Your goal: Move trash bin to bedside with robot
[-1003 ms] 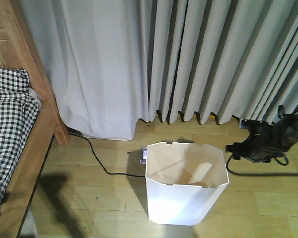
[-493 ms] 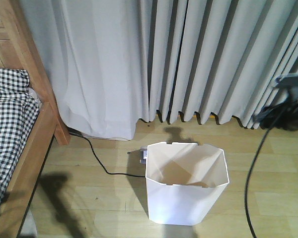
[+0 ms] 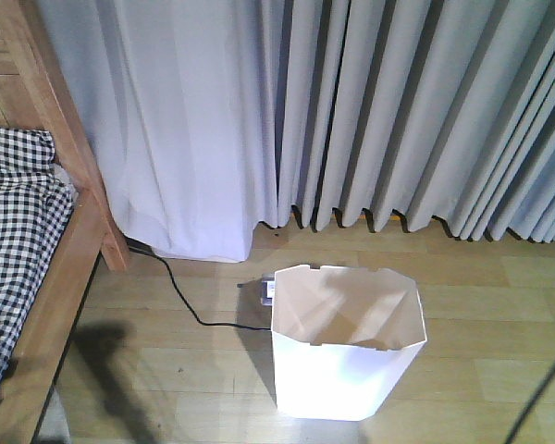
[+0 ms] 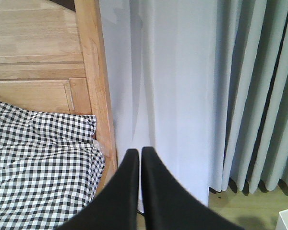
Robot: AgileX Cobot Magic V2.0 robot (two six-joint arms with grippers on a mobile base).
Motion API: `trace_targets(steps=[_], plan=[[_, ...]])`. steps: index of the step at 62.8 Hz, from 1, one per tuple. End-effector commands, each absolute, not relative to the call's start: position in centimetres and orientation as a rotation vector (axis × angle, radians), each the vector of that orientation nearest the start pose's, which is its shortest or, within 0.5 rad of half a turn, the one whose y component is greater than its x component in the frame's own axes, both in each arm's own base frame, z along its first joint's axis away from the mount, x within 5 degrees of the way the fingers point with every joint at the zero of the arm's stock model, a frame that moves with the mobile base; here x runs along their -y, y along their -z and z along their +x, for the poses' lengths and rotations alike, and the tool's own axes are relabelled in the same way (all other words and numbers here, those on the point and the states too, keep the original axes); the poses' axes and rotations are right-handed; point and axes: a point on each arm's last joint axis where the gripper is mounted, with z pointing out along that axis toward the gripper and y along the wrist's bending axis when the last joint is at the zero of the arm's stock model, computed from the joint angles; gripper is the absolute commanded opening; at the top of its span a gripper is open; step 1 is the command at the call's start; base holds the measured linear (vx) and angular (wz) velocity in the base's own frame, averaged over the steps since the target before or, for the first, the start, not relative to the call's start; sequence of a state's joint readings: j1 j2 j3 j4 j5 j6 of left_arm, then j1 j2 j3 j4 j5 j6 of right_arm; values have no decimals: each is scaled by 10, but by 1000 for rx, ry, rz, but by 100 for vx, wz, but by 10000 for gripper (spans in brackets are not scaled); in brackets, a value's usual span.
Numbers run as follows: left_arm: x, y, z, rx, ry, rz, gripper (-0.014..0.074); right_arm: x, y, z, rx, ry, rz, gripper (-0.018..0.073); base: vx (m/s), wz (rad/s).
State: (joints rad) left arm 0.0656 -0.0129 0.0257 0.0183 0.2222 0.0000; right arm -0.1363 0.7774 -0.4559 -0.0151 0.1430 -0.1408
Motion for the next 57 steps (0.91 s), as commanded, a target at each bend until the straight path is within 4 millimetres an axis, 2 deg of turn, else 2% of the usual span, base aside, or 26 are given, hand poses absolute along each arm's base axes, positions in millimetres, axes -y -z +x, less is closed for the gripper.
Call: trace_targets(steps=[1,9,16,25,37,45,55,57], plan=[[-4,-186,56,-1653,-63,-45,-6,19,-292,136,-1788,206,-10,508,0,0],[-4,-186,56,-1653,-63,-45,-6,14,-286,107,-1716,182,19,508,0,0],[-4,-186,56,-1653,-63,-45,-6,12,-279,91,-1713,180,18,508,0,0],[-4,-186,56,-1653,-63,-45,-6,11,-269,82,-1753,174,16,508,0,0],[-4,-186,56,-1653,-63,-45,-6,3,-272,83,-1717,102,-56,475,0,0],[-4,-186,56,-1653,-63,-45,-6,-3,-272,83,-1712,59,-123,317,0,0],[-4,-186,56,-1653,-63,-45,-6,-3,-271,83,-1715,60,-122,-10,0,0],[-4,-186,56,-1653,-63,-45,-6,-3,-271,83,-1714,53,-116,-15,0,0]])
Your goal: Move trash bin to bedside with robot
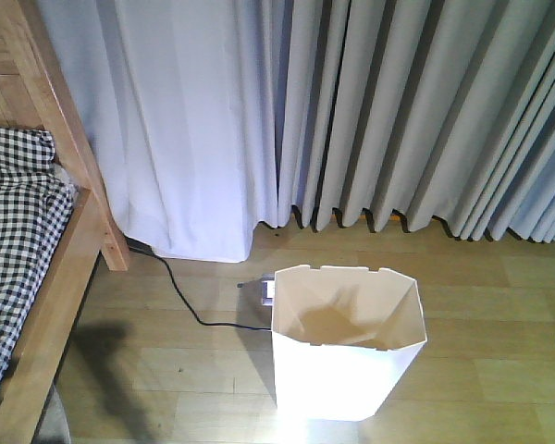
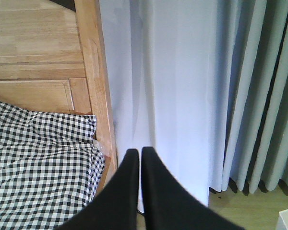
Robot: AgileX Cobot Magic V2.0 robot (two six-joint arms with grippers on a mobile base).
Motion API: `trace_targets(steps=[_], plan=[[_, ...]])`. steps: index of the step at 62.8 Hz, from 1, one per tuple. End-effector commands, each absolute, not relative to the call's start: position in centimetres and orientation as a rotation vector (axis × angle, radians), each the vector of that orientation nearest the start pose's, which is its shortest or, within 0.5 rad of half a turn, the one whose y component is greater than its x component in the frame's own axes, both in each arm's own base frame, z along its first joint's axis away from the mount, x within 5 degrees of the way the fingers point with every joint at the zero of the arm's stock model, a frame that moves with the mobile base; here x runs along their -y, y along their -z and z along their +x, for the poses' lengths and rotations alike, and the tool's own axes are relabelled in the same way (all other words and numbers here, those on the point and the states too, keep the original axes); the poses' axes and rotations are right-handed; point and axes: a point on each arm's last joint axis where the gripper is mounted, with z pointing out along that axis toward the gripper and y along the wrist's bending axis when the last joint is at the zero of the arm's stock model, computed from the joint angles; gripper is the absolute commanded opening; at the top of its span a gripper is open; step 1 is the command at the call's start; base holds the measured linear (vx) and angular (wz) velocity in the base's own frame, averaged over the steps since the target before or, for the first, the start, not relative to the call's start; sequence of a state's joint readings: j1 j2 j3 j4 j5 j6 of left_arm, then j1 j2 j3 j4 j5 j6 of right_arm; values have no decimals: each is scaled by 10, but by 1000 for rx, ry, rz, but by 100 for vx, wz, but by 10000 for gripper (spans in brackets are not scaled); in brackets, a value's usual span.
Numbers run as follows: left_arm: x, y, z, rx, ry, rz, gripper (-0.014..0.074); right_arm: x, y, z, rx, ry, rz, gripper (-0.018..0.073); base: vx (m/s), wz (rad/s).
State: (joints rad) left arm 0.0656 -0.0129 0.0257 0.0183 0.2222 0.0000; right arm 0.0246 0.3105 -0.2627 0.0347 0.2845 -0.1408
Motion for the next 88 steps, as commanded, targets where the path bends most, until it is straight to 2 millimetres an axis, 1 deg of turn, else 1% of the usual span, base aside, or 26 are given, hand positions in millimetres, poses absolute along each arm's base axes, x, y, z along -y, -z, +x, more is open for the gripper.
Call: trace_targets(steps=[1,39,46,54,60,63,66,76,88], plan=[[-4,-186,56,-1653,-63,-45,-6,-3,-272,83,-1713,51,-114,-15,0,0],[-4,-186,56,-1653,-63,-45,-6,-3,-272,83,-1704,45,-108,-10,0,0],[-4,-186,56,-1653,-63,-45,-6,-2,-259,72,-1622,82,-122,-10,0,0],[-4,-186,56,-1653,-63,-45,-6,-1,-233,60,-1489,70,-95,-10,0,0],[-4,-186,56,-1653,-63,-45,-6,-1,-213,54,-1450,64,-87,-10,0,0],[-4,-186,56,-1653,-63,-45,-6,-1,-205,56,-1464,56,-82,-10,0,0],[-4,-186,56,-1653,-63,-45,-6,-1,-203,56,-1492,54,-78,-10,0,0],[-4,-186,56,-1653,-63,-45,-6,0,-203,56,-1494,53,-36,-10,0,0],[-4,-186,56,-1653,-63,-45,-6,1,-203,56,-1494,55,-35,-10,0,0]])
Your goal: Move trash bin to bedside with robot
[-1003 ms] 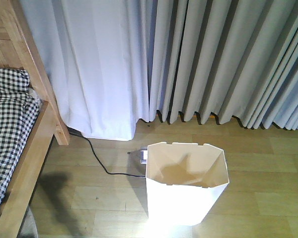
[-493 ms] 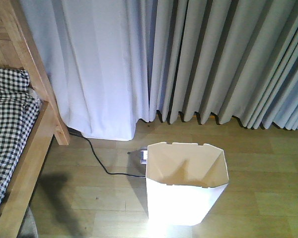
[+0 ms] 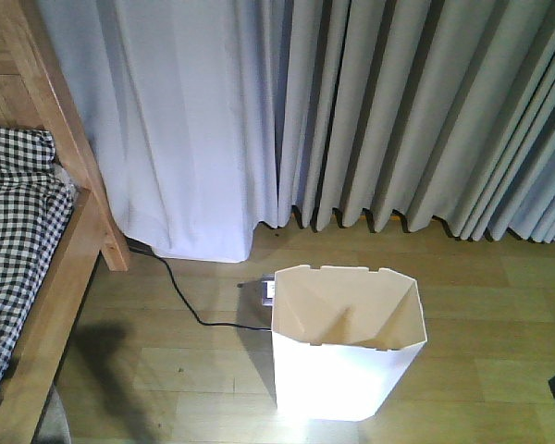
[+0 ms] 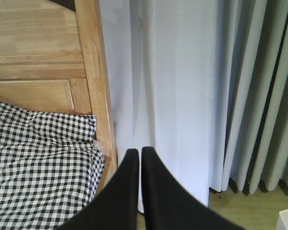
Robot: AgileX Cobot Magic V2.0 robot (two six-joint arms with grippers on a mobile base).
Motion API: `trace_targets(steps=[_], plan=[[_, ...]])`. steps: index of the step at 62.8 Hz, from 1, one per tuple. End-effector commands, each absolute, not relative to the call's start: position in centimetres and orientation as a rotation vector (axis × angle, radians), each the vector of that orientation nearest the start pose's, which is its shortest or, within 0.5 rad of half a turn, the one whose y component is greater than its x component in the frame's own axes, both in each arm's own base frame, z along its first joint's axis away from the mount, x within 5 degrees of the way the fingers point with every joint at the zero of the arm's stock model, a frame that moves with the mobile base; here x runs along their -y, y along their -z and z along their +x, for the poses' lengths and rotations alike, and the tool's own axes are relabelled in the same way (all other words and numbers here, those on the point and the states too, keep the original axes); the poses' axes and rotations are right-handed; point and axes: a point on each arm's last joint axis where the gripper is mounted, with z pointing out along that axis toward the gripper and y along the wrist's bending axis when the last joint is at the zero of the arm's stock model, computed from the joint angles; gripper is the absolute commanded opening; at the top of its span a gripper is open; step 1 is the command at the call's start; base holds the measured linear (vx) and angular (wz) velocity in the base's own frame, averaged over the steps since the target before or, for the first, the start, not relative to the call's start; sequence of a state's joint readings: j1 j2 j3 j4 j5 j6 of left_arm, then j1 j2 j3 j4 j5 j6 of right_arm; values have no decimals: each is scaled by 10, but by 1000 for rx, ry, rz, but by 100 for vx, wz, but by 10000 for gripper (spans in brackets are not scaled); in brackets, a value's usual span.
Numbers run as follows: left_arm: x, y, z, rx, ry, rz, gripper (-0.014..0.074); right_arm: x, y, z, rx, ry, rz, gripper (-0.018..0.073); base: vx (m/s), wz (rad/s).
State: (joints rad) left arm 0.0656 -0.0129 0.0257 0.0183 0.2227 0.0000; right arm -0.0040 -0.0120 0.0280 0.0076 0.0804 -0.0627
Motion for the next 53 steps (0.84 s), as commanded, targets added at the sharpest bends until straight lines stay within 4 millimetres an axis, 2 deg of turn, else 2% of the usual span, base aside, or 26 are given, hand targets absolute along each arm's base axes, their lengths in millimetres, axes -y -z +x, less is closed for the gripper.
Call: trace_targets(steps=[1,53], plan=[[-4,-186,56,-1653,-63,-45,-6,1,-203,56,-1494,54,-34,-10,0,0],[-4,-186,56,-1653,-63,-45,-6,1,-203,56,-1495,55,-35,-10,0,0]])
